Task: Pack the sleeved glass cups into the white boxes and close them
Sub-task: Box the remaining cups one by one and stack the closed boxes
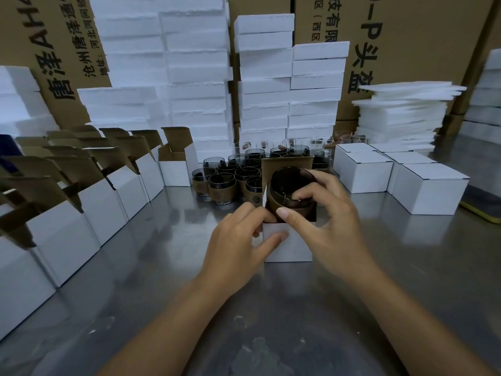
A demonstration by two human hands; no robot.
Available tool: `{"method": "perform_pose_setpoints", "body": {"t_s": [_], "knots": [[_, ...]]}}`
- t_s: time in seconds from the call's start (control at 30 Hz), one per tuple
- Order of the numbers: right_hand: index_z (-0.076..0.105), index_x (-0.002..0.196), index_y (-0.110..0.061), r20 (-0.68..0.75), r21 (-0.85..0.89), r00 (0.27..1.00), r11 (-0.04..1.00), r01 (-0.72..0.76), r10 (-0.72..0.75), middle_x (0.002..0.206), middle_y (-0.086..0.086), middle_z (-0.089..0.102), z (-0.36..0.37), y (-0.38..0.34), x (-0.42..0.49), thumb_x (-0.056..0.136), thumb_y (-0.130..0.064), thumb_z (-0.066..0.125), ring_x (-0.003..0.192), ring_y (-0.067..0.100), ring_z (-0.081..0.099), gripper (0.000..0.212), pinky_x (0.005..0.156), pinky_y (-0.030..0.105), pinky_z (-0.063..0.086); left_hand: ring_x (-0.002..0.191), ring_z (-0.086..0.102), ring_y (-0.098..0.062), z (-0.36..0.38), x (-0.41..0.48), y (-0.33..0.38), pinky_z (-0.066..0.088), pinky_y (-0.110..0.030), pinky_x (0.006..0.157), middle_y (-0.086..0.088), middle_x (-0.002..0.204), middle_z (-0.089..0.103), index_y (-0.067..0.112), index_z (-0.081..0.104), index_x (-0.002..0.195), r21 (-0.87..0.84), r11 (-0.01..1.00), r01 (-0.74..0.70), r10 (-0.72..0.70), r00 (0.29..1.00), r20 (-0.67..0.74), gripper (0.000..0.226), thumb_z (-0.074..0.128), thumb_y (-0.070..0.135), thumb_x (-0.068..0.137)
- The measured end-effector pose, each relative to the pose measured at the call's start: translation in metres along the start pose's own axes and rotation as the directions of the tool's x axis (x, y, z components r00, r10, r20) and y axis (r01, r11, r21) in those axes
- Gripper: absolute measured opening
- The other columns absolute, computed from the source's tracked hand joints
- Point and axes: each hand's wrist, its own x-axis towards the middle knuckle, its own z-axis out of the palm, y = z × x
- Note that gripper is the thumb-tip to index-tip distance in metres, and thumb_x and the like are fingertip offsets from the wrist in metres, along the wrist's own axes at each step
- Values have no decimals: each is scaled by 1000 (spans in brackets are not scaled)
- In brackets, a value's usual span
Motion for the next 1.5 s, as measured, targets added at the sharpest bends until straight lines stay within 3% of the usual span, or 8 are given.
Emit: {"method": "perform_pose_setpoints", "body": {"t_s": [0.2,0.4,0.63,0.77,0.87,1.03,1.17,1.5], "knots": [[51,80,-47,22,-63,1000,998,-6,7,116,-22,44,0,2,0,80,-24,73,114,-15,38,31,91,3,30,69,41,-5,-2,1,2,33,-16,61,14,75,41,20,61,84,-11,1000,-14,14,1000,2,26,54,45,83],[55,79,-34,152,-187,987,982,-26,55,137,-12,35,-1,3,-2,85,-29,64,133,11,30,12,104,34,29,68,44,-7,-1,0,1,40,-24,58,10,76,46,19,61,85,-15,1000,-17,17,1000,9,25,55,44,83],[68,83,-16,275,-343,961,936,80,19,144,-6,35,-1,12,-1,97,-31,44,136,6,17,32,111,39,22,68,45,-6,-1,0,-1,44,-27,58,12,77,45,23,61,91,-30,999,-22,22,1000,-8,26,53,46,84],[63,98,-28,-59,-60,998,998,0,-4,120,-12,52,1,5,3,93,-21,41,119,-3,44,23,98,13,32,72,50,-8,-2,0,-3,46,-24,66,13,76,47,48,45,117,-140,990,22,-26,999,-26,34,54,49,84],[52,104,-38,-204,149,955,971,-189,217,110,-18,55,-1,7,7,93,-15,51,107,-5,51,26,84,7,38,80,54,-7,-2,2,-3,43,-14,69,11,81,52,63,34,118,-293,946,140,-159,986,-41,35,45,50,88],[51,124,-26,-21,352,812,764,-540,583,111,-10,59,-3,17,13,92,-23,57,99,-3,55,33,79,13,43,90,56,-5,2,-1,-7,52,-35,76,12,100,58,45,51,112,-309,918,249,-243,968,59,24,34,45,95],[51,125,-31,110,345,815,747,-567,568,93,-28,62,1,17,10,92,-31,56,95,-8,58,33,78,15,43,88,56,-2,1,0,-7,46,-22,74,14,97,55,56,53,100,-302,916,264,-253,964,75,24,30,49,94],[50,114,-44,150,347,868,796,-495,474,100,-1,64,3,14,9,86,-3,62,95,9,62,51,69,14,46,91,52,0,0,3,-5,43,-13,72,13,92,52,55,54,88,-243,933,266,-258,964,64,28,26,59,91]]}}
